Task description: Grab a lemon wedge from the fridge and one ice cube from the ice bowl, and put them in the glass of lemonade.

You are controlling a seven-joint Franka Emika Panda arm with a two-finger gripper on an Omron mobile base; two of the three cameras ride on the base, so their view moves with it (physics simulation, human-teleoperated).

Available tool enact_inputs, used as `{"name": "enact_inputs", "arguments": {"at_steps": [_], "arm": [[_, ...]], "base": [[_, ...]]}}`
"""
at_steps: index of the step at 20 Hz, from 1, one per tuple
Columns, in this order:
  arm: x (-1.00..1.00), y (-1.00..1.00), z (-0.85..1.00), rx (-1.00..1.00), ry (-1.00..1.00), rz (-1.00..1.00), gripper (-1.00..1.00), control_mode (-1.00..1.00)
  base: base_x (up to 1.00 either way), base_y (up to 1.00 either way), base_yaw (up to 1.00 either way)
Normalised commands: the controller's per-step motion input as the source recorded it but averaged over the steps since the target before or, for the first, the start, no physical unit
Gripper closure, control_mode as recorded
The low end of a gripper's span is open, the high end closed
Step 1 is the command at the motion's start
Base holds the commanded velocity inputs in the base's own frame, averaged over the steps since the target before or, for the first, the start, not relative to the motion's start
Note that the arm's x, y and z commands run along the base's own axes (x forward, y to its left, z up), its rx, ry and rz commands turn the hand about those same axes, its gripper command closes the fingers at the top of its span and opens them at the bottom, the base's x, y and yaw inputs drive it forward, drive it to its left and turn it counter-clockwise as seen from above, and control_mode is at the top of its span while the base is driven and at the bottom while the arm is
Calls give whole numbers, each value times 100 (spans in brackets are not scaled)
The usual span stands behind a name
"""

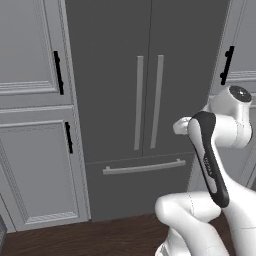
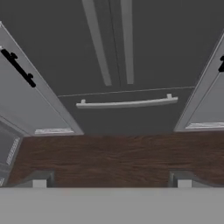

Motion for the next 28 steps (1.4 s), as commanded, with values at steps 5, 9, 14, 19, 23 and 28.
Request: {"name": "enact_inputs", "arguments": {"at_steps": [5,9,14,19,23,28], "arm": [[12,-1,1,0,-25,0,-100,-100],[1,-3,1,0,-21,0,-100,-100],[12,0,23,0,-10,-2,-100,-100],[58,-6,66,0,0,-3,-100,-100],[68,-20,73,0,9,-3,-100,-100],[58,-25,47,0,9,-2,-100,-100]], "base": [[0,0,0],[0,0,0],[0,0,0],[0,0,0],[0,0,0],[0,0,0]]}}
